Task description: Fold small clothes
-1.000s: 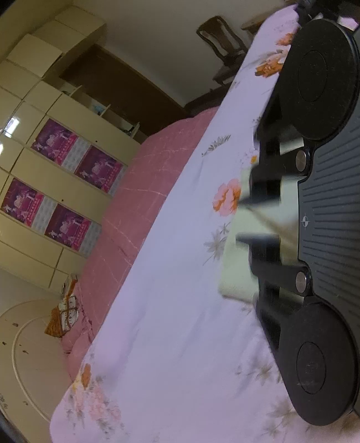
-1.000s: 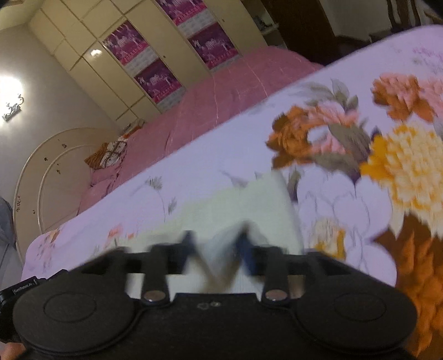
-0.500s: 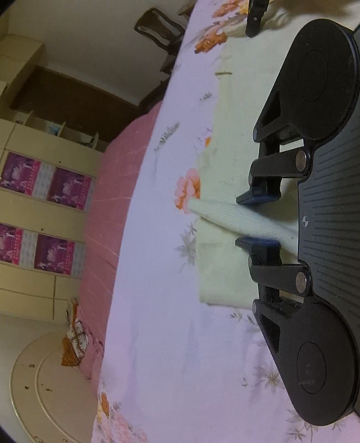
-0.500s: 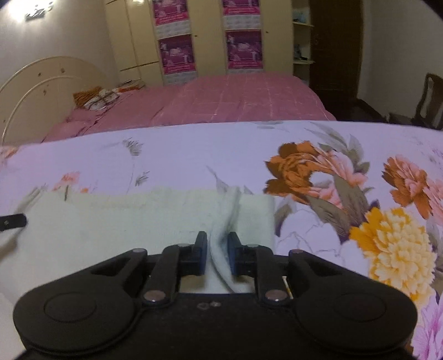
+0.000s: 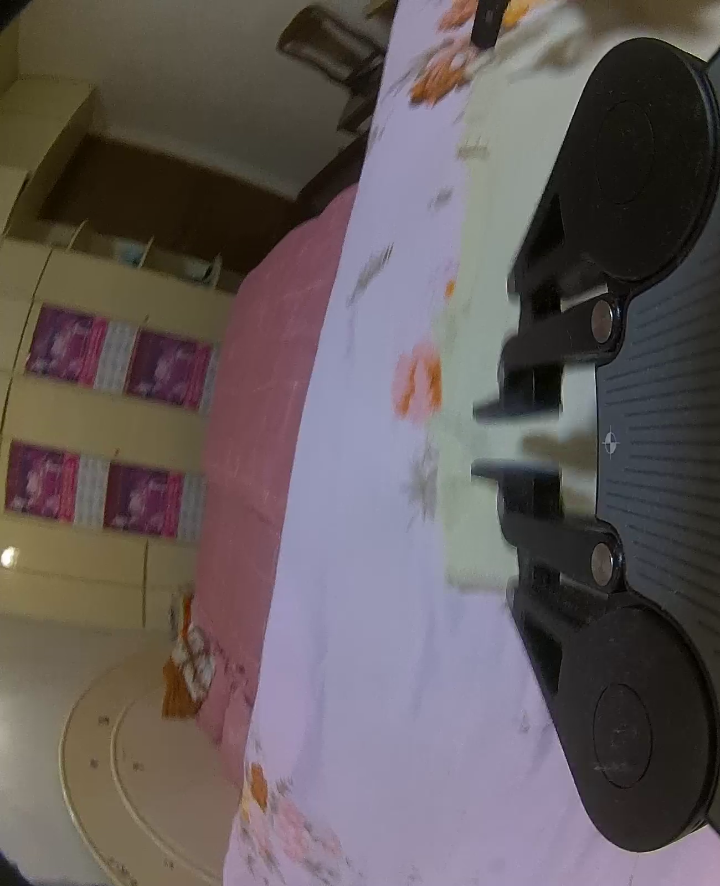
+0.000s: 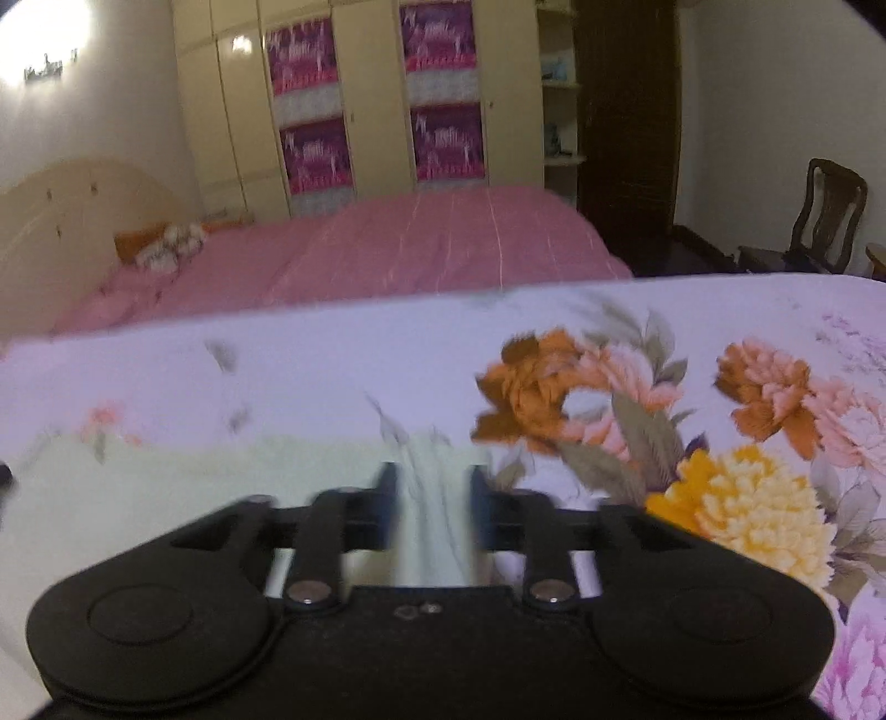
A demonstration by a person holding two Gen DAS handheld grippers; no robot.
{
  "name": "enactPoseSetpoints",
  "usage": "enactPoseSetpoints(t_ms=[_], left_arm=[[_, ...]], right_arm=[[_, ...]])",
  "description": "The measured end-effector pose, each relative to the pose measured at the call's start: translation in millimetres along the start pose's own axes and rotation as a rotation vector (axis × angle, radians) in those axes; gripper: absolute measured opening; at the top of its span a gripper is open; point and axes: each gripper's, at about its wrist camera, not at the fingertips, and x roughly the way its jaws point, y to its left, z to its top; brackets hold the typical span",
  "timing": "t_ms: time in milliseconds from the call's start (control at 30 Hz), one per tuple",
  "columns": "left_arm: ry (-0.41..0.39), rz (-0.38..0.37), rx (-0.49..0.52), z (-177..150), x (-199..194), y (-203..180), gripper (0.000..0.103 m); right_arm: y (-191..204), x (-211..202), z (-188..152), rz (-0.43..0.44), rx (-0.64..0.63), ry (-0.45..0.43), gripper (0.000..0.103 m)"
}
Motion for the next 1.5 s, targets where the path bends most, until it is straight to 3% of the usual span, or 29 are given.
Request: enactPoseSetpoints(t_ms=[67, 133, 267, 367, 867, 1100, 1200, 1333, 1500], left_arm=[[-0.012, -0.012, 0.012, 0.9, -10.4, -14.1, 0.096], [-0.031, -0.028, 0.054, -2.0, -18.7, -30.8, 0.096], [0.027, -0.045, 0.071, -10.3, -7.4, -50.2, 0.096], [0.087, -0.012, 0.066, -18.3, 9.5, -49.4, 0.096], [0.058, 0.070, 0.068, -11.3, 25.2, -48.6, 0.098], [0.066, -0.032, 0.105, -23.7, -11.9, -49.8, 0.098], [0.070, -0.042, 0.154, -36.0, -16.2, -53.6, 0.098], [0.070, 0.002, 0.172, -34.0, 1.6, -56.4, 0.099], [0.061, 0.033, 0.134, -22.6, 20.8, -53.6, 0.103]], right_arm=[[12.7, -4.1, 1.1, 0.034, -0.035, 0.018, 0.038], [24.9, -3.8, 0.5, 0.072, -0.047, 0.036, 0.038], [52.7, 3.3, -9.1, 0.130, -0.080, 0.086, 0.040], [68.5, 9.1, -18.0, 0.142, -0.126, 0.114, 0.040], [71.1, 39.9, -19.2, 0.011, -0.235, 0.072, 0.041], [80.4, -9.9, -23.6, 0.165, -0.213, 0.084, 0.040], [86.3, -23.8, -32.1, 0.212, -0.201, 0.091, 0.040], [100.5, -4.2, -43.8, 0.175, -0.275, 0.131, 0.039], [101.0, 22.3, -36.5, 0.121, -0.288, 0.078, 0.040]])
